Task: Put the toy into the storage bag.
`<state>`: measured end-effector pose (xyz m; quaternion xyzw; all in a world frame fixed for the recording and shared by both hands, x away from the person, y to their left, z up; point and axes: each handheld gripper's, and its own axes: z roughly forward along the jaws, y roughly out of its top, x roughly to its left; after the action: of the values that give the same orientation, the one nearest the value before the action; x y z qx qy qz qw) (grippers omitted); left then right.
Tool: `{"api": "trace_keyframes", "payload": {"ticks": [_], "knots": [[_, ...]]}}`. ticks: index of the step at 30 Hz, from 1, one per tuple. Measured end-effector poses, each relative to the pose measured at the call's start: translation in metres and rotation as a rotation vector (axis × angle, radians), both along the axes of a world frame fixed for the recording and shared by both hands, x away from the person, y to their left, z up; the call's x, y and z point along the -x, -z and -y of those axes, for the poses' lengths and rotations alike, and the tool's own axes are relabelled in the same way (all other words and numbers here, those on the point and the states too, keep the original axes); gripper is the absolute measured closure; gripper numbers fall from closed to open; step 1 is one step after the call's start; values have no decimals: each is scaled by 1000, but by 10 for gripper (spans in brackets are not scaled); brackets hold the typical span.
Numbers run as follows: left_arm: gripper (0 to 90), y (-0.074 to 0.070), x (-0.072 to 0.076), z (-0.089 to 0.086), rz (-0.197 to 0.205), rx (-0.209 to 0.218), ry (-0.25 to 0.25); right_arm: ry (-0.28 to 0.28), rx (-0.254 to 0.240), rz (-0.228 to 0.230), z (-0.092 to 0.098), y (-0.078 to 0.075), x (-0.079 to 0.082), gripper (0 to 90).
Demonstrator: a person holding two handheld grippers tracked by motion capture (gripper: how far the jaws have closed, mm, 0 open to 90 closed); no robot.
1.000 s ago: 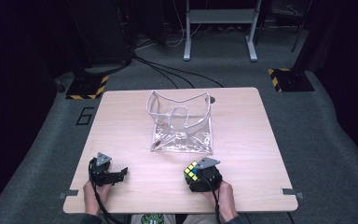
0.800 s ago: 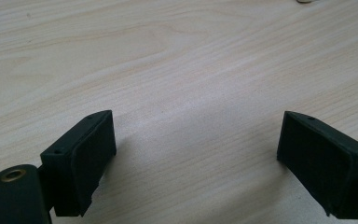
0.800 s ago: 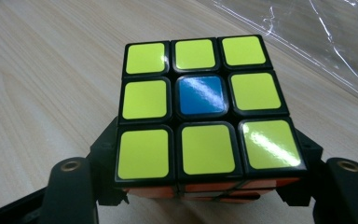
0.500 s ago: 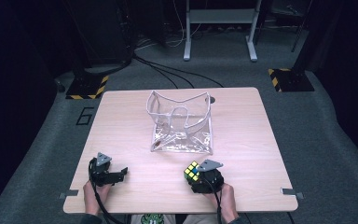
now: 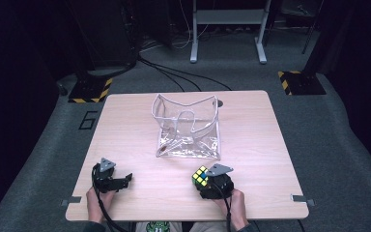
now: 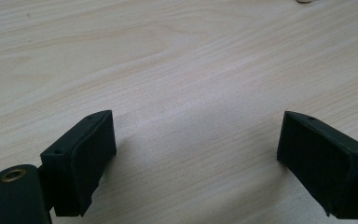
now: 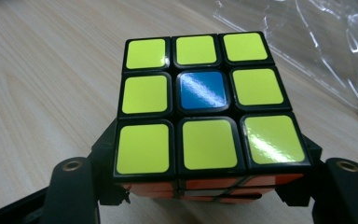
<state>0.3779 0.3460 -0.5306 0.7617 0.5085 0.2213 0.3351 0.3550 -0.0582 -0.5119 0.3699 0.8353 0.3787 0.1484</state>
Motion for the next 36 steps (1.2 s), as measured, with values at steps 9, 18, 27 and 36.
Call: {"api": "trace_keyframes", "payload": {"ticks": [9, 18, 27, 36], "knots": [[115, 0, 0, 0, 0, 0, 0, -9, -25, 40, 3, -19, 2, 331], [114, 0, 0, 0, 0, 0, 0, -11, -41, 55, 7, -33, -1, 331], [114, 0, 0, 0, -1, 0, 0, -3, -43, 74, 12, -45, -6, 331], [114, 0, 0, 0, -1, 0, 0, 4, -52, 91, 18, -57, -11, 331]]}}
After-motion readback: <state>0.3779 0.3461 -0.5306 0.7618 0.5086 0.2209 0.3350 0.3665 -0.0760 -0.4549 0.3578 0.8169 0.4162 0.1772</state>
